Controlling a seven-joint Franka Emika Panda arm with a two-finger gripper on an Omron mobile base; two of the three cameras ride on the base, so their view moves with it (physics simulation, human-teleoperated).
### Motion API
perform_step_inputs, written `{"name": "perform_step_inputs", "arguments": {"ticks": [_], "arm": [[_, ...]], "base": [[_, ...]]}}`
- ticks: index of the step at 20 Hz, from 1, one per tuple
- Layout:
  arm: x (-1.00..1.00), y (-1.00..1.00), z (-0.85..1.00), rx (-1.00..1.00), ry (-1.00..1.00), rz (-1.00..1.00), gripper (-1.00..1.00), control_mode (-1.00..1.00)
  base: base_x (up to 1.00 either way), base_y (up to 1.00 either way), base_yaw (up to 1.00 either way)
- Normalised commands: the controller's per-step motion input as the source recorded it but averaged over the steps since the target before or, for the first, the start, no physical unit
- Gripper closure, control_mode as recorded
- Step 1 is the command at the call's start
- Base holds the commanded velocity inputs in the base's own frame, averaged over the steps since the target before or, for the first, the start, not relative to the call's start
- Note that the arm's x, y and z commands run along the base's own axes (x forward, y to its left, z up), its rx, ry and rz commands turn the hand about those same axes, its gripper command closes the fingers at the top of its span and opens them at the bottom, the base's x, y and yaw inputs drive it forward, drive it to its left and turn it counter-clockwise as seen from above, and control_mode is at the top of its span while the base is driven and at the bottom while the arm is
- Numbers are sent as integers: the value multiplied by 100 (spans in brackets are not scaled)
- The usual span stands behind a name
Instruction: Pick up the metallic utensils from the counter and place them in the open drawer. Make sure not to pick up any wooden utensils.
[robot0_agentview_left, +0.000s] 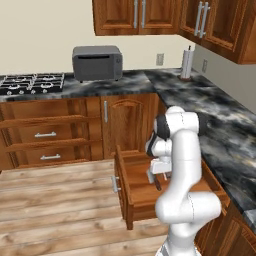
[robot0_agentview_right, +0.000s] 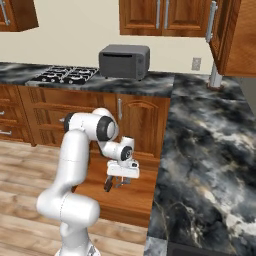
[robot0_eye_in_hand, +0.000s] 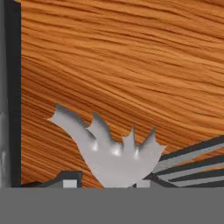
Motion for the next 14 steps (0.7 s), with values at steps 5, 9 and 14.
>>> {"name": "perform_step_inputs", "arguments": {"ticks": [5, 9, 14], "arm": [[-19, 0, 19, 0, 0, 0, -100, -100], [-25, 0, 45, 0, -3, 0, -100, -100], [-29, 0, 73, 0, -11, -1, -100, -100]], "base": [[0, 0, 0], [0, 0, 0], [0, 0, 0]]}}
